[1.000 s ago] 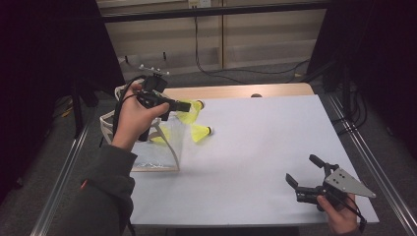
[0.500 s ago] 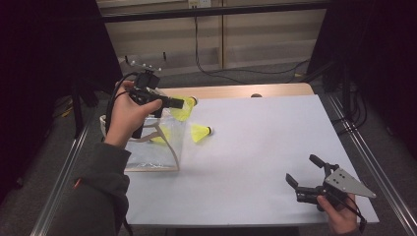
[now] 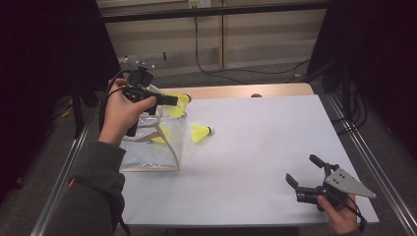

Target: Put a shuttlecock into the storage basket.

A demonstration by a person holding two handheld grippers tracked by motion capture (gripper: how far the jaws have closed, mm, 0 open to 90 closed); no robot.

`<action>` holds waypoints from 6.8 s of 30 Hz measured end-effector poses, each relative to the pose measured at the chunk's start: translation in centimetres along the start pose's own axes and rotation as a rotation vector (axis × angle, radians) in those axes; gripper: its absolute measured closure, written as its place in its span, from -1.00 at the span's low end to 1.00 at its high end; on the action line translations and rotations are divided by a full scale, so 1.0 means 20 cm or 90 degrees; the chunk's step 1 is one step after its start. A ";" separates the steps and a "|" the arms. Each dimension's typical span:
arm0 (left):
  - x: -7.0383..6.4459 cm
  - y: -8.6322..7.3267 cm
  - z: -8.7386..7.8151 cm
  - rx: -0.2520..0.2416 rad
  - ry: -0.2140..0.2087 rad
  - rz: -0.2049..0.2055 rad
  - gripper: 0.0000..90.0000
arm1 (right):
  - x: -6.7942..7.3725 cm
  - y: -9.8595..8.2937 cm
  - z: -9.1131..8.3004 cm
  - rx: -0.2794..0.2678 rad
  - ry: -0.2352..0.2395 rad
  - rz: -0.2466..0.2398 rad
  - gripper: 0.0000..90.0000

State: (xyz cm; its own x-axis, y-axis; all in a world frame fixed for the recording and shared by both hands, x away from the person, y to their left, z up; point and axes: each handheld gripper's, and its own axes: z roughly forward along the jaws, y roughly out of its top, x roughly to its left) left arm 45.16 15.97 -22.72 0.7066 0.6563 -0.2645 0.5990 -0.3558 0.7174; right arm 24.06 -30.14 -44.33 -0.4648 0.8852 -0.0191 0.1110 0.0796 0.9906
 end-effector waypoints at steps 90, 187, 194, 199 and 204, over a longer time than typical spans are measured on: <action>0.39 -0.13 -0.24 -0.050 0.158 -0.085 0.94 | 0.00 0.00 0.00 0.001 0.000 0.000 -0.97; 0.62 -0.18 -0.11 -0.042 0.243 -0.142 0.84 | -0.01 -0.01 -0.01 -0.002 0.000 0.012 -0.97; 0.61 -0.17 -0.12 -0.050 0.235 -0.142 0.81 | -0.01 -0.01 -0.01 -0.002 0.000 0.014 -0.97; 0.58 -0.16 -0.12 -0.055 0.213 -0.139 0.75 | -0.01 -0.01 -0.01 -0.002 0.000 0.011 -0.97; 0.55 -0.15 -0.12 -0.062 0.189 -0.143 0.71 | 0.00 -0.01 -0.01 -0.002 0.001 0.012 -0.97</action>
State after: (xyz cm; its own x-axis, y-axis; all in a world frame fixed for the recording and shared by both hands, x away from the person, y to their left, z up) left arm 50.17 25.84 -26.15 0.4133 0.8800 -0.2341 0.6782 -0.1259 0.7240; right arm 23.87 -30.33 -44.41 -0.4636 0.8860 -0.0010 0.1161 0.0619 0.9913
